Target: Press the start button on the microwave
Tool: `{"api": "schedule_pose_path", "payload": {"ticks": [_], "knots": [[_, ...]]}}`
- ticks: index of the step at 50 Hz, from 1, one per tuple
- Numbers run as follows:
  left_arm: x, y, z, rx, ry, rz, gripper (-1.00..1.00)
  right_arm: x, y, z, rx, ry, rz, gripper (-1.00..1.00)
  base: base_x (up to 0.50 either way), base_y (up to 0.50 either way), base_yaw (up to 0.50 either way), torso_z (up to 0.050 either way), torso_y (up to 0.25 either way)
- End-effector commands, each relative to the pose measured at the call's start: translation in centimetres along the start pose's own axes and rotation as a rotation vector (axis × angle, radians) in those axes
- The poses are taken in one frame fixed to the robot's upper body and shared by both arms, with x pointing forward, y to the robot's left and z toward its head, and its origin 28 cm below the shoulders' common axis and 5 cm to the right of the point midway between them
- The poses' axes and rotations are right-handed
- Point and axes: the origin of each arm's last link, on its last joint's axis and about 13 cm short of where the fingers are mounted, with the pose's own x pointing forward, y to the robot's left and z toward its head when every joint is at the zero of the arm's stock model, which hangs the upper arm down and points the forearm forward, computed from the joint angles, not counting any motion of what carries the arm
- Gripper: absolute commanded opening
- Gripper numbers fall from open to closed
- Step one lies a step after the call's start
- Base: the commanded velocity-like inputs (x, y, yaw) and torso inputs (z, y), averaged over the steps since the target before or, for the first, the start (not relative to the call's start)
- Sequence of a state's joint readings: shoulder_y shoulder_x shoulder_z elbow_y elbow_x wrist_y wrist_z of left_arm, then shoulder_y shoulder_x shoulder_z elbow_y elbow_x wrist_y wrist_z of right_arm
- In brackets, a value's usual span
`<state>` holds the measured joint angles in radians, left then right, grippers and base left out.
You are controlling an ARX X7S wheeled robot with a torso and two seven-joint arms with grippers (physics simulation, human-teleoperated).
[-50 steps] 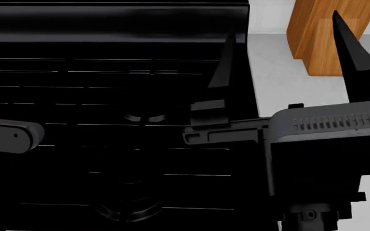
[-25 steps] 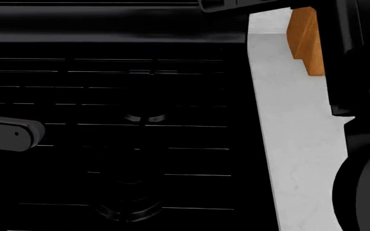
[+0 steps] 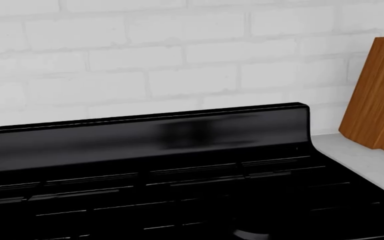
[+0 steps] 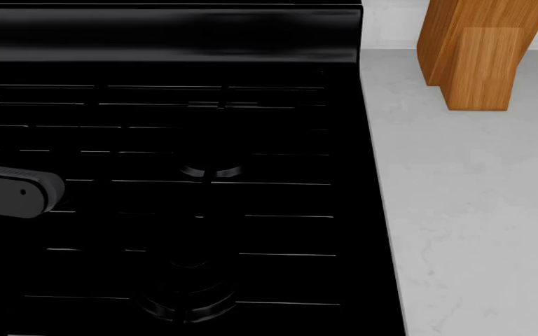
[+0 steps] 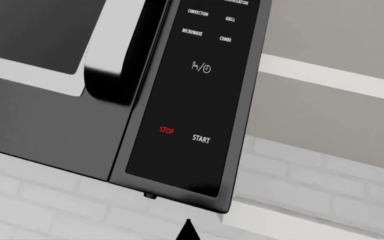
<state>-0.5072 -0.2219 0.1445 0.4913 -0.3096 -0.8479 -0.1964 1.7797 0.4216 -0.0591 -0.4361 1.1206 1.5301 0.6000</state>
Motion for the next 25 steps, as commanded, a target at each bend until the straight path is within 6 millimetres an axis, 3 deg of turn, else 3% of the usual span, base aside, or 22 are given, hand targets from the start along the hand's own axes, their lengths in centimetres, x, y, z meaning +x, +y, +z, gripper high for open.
{"api": "schedule_pose_path", "payload": {"ticks": [1,12,25], "knots": [[0.0,0.0,0.0,0.003,-0.003,-0.003,1.0,1.1,-1.2,2.8,0.024,0.034,0.006,-1.0,0.0,0.0,0.0,0.0,0.0],[0.0,-0.1,0.1,0.006,-0.006,-0.009,1.0,3.5,-1.9,4.1,0.042,0.024,-0.001,-1.0,0.0,0.0,0.0,0.0,0.0],[-0.1,-0.1,-0.1,0.014,-0.011,-0.012,1.0,5.5,-2.1,4.1,0.04,0.046,0.004,-1.0,0.0,0.0,0.0,0.0,0.0]]}}
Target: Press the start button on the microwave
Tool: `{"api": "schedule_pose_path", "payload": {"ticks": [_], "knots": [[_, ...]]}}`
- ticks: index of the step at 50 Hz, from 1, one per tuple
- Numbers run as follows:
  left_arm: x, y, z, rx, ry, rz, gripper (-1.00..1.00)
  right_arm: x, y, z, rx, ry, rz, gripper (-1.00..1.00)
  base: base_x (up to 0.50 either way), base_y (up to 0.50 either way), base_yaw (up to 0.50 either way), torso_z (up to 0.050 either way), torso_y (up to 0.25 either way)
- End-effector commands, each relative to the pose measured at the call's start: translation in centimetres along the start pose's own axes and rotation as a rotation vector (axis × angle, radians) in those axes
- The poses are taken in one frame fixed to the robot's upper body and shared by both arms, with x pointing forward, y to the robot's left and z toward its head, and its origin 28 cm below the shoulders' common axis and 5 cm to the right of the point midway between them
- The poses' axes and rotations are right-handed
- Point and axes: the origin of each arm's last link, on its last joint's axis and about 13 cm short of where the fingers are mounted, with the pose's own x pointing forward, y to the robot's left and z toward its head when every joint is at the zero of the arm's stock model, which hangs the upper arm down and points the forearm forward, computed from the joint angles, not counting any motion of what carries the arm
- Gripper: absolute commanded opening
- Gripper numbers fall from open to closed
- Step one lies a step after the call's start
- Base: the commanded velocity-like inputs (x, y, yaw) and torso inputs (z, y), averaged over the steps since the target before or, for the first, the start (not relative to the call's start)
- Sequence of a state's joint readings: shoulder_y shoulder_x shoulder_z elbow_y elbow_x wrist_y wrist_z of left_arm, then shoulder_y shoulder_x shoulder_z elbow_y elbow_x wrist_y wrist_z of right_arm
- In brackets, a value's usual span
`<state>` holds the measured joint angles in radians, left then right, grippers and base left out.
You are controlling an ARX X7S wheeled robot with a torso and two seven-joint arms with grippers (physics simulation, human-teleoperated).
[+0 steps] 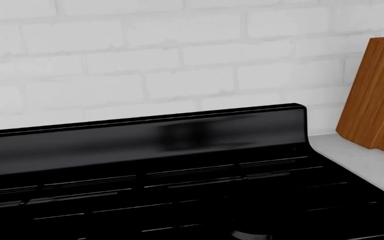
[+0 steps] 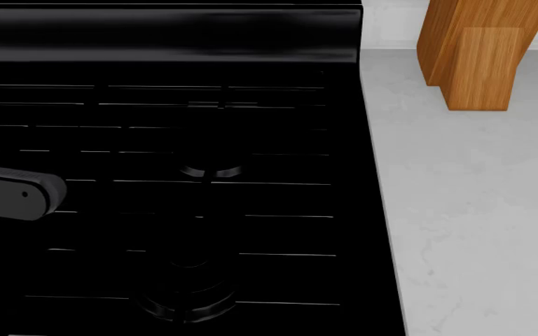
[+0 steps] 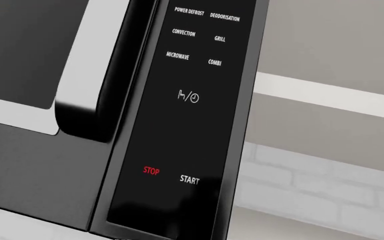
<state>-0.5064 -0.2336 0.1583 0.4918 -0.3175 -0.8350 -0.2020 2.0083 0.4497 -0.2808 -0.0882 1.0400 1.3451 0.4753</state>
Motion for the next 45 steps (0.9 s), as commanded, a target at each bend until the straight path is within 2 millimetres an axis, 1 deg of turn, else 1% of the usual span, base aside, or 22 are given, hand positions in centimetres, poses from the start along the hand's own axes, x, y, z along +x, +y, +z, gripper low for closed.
{"api": "schedule_pose_path", "payload": {"ticks": [1,9,17,31,36,45], "knots": [[0.0,-0.1,-0.2,0.008,-0.004,-0.004,1.0,1.6,-0.4,0.5,-0.004,0.015,-0.005,-1.0,0.0,0.0,0.0,0.0,0.0],[0.0,-0.1,-0.2,0.01,-0.005,-0.008,1.0,3.0,-0.8,1.0,-0.015,0.007,-0.018,-1.0,0.0,0.0,0.0,0.0,0.0],[0.0,-0.1,-0.2,0.008,-0.004,-0.007,1.0,5.4,-0.7,1.2,-0.01,0.005,-0.011,-1.0,0.0,0.0,0.0,0.0,0.0],[0.0,0.0,-0.4,0.008,-0.001,-0.003,1.0,7.7,-0.7,-0.1,0.002,0.039,-0.01,-1.0,0.0,0.0,0.0,0.0,0.0],[0.0,0.0,-0.5,0.009,0.001,-0.001,1.0,8.6,-0.5,-1.3,0.026,0.069,-0.005,-1.0,0.0,0.0,0.0,0.0,0.0],[-0.1,0.0,-0.5,0.008,0.003,-0.001,1.0,9.3,-0.2,-2.0,0.027,0.097,0.004,-1.0,0.0,0.0,0.0,0.0,0.0]]}}
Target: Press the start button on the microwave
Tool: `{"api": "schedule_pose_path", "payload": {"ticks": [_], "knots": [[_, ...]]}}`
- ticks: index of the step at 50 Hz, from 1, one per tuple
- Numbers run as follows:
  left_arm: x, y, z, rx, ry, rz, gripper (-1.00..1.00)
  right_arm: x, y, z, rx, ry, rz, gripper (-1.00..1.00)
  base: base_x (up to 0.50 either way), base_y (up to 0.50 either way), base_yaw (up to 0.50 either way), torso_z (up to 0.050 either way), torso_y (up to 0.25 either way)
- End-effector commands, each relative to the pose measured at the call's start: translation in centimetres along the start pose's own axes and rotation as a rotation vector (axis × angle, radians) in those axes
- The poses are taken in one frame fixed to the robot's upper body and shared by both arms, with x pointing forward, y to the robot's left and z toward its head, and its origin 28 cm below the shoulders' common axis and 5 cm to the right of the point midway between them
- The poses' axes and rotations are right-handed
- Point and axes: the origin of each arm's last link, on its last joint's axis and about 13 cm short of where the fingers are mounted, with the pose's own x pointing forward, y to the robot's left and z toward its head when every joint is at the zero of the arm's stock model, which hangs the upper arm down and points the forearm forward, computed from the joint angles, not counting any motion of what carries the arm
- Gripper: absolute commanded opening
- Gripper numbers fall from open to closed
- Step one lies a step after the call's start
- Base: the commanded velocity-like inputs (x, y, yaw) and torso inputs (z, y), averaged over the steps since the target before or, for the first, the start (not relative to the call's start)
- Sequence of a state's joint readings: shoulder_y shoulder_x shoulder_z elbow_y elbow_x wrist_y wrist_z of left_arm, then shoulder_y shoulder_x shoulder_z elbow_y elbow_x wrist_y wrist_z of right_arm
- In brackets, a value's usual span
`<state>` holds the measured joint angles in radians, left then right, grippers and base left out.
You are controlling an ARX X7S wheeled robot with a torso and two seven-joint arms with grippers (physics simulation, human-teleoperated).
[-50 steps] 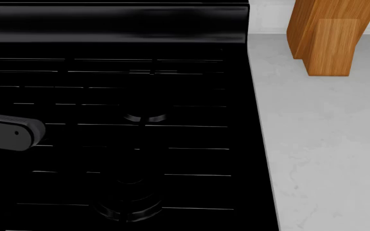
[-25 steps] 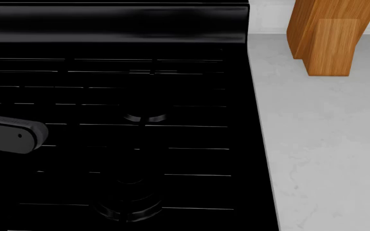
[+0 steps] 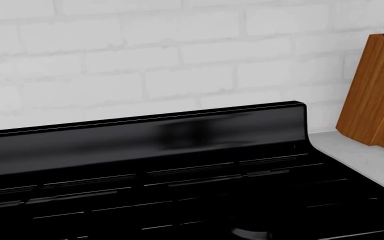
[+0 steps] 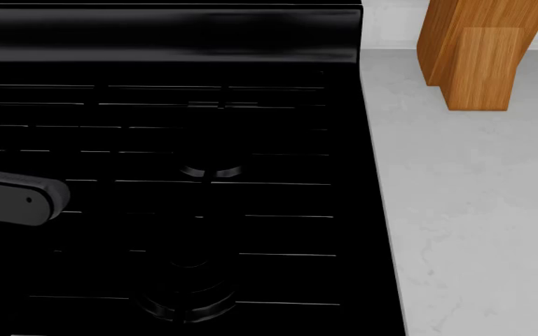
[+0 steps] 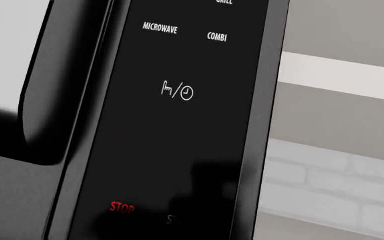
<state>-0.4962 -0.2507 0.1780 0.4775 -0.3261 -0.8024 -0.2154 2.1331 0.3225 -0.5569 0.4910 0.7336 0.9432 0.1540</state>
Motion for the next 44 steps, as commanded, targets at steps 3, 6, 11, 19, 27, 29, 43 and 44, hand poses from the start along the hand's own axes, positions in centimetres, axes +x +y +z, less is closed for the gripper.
{"api": "schedule_pose_path", "payload": {"ticks": [3,6,11,19,27,29,43,44], "knots": [[-0.1,0.0,-0.2,-0.002,0.004,0.004,1.0,1.4,0.4,-1.5,0.01,0.049,0.008,-1.0,0.0,0.0,0.0,0.0,0.0],[-0.1,0.1,-0.3,-0.002,0.005,0.005,1.0,1.6,0.5,-1.6,0.002,0.055,0.013,-1.0,0.0,0.0,0.0,0.0,0.0],[-0.2,0.2,-0.4,-0.004,0.006,0.008,1.0,2.0,0.3,-1.6,-0.012,0.052,0.002,-1.0,0.0,0.0,0.0,0.0,0.0],[-0.2,0.2,-0.3,-0.005,0.005,0.009,1.0,2.5,0.1,-1.8,-0.014,0.06,-0.011,-1.0,0.0,0.0,0.0,0.0,0.0],[-0.3,0.2,-0.4,-0.004,0.006,0.012,1.0,2.8,0.1,-2.4,-0.025,0.084,-0.019,-1.0,0.02,0.0,0.01,0.002,0.0],[-0.2,0.3,-0.4,-0.005,0.005,0.012,1.0,2.9,0.1,-2.5,-0.026,0.088,-0.019,-1.0,0.02,0.0,0.01,0.006,0.0],[-0.3,0.4,-0.4,-0.006,0.003,0.014,1.0,3.0,0.1,-3.3,-0.032,0.116,-0.03,-1.0,0.02,0.0,0.01,0.005,0.0],[-0.3,0.4,-0.4,-0.006,0.002,0.014,1.0,3.1,0.1,-3.3,-0.031,0.117,-0.03,-1.0,0.02,0.0,0.01,0.01,0.0]]}}
